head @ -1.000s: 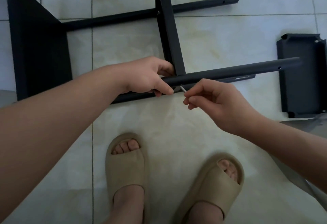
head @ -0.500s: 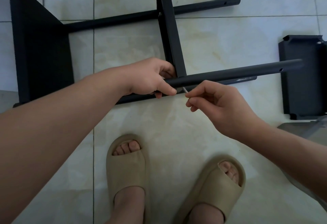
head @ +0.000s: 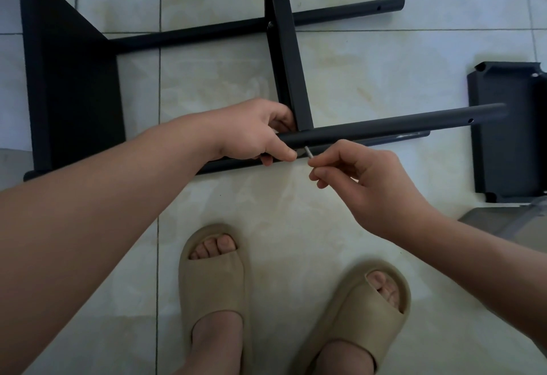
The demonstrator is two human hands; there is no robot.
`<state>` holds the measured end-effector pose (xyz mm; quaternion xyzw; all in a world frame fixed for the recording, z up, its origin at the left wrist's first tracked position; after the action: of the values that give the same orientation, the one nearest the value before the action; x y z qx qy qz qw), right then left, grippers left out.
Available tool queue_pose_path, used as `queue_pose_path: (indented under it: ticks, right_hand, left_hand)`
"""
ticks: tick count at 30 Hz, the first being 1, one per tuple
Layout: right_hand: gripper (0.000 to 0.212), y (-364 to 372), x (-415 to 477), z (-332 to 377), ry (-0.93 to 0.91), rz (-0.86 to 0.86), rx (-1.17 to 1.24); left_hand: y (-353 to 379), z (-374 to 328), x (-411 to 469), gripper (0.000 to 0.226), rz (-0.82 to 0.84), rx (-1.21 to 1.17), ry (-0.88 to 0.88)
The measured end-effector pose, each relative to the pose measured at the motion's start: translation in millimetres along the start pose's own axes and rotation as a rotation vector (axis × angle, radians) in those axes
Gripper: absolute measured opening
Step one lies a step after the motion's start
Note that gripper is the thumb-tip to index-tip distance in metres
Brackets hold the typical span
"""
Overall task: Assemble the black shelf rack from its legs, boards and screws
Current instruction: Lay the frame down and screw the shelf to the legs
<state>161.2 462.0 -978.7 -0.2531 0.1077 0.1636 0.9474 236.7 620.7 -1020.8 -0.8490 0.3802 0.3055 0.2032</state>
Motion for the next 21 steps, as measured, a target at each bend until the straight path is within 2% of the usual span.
queue_pose_path:
  ticks: [9,21]
  right_hand:
    - [0.017,-2.9,0.8,2.8,-0.032,-0.047,-0.001]
    - [0.012,2.1,16.7,2.7,0.060,-0.095,-0.031]
  left_hand:
    - [-0.4,-0.1,-0.6,0.037,0.000,0.001,0.000]
    - [-0.1,-0.1,-1.8,0.037,-0.002,0.015,-0.001]
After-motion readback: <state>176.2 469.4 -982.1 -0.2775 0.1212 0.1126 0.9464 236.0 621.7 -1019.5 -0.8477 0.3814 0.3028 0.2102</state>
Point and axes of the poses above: each hand's wrist, its own x-axis towards the middle knuckle, its own y-axis out of the palm, z = x × y, the point moved 6 cm from there along x, towards the middle knuckle, and after that the axes turned 2 degrees about z, right-handed, at the moved point
